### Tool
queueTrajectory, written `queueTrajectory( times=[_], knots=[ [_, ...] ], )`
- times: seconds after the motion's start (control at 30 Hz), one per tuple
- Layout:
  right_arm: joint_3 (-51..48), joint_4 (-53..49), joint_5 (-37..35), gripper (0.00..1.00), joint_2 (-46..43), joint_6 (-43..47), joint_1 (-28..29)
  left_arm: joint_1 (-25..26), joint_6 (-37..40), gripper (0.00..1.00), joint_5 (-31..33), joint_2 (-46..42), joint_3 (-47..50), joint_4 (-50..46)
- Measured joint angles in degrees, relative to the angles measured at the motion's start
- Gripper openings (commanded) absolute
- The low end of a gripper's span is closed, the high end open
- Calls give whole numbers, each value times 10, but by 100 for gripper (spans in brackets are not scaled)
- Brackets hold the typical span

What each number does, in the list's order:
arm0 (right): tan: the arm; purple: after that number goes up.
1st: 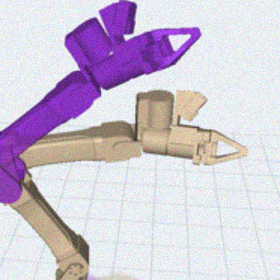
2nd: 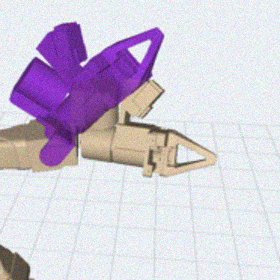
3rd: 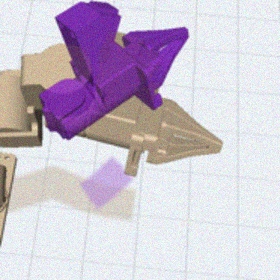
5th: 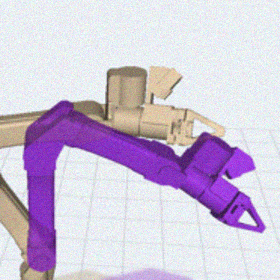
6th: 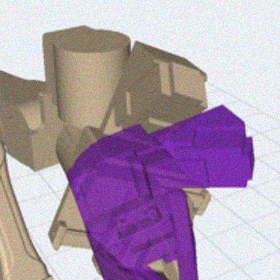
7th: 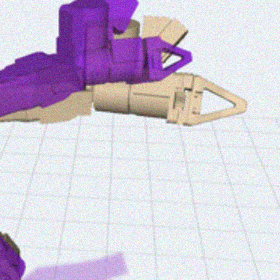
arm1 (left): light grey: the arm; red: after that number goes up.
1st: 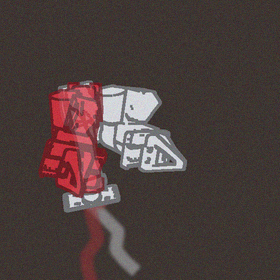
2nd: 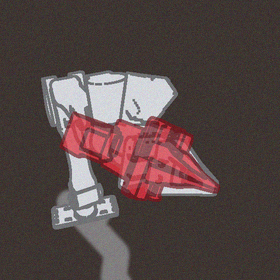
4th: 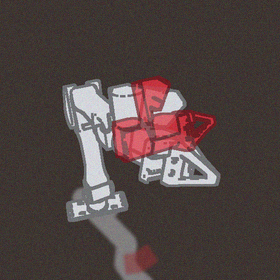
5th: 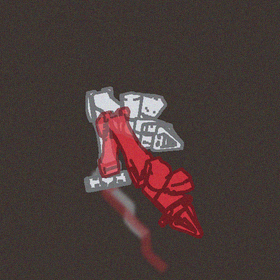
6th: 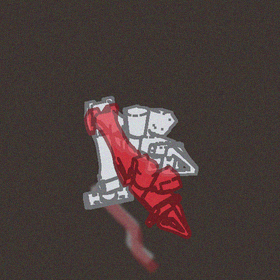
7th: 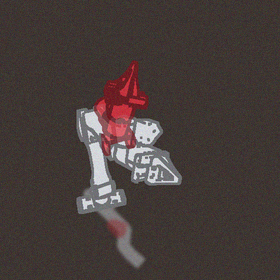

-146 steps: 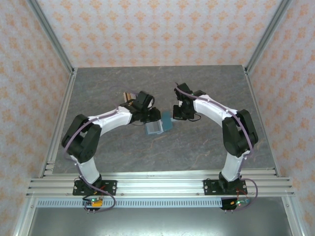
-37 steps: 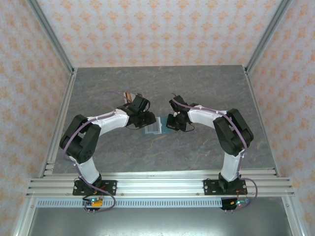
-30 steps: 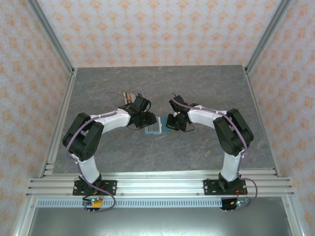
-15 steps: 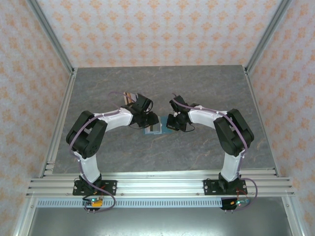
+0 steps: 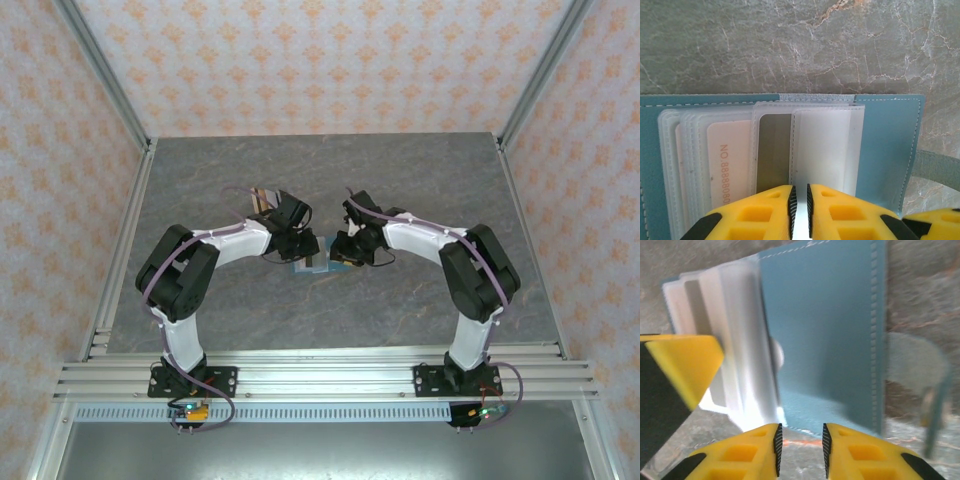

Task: Take the credit cards out of the card holder

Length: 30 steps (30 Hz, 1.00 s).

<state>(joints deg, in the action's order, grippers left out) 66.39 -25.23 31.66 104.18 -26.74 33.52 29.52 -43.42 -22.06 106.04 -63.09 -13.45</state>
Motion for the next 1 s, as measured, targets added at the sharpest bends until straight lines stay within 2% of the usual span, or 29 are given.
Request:
queueTrajectory(
  times=[0.27,0.53,0.83,1.0],
  knots=[
    [26,0,26,33,36,0,8,0,0,12,0,1,0,0],
    [40,-5,28,24,63,0,8,0,0,11,-2,1,-2,-2],
    [47,-15,14,22,70,-1,10,-8,11,31,2,-21,-2,-35],
    [47,-15,14,22,70,-3,10,-22,17,35,0,-29,-2,-45]
  ],
)
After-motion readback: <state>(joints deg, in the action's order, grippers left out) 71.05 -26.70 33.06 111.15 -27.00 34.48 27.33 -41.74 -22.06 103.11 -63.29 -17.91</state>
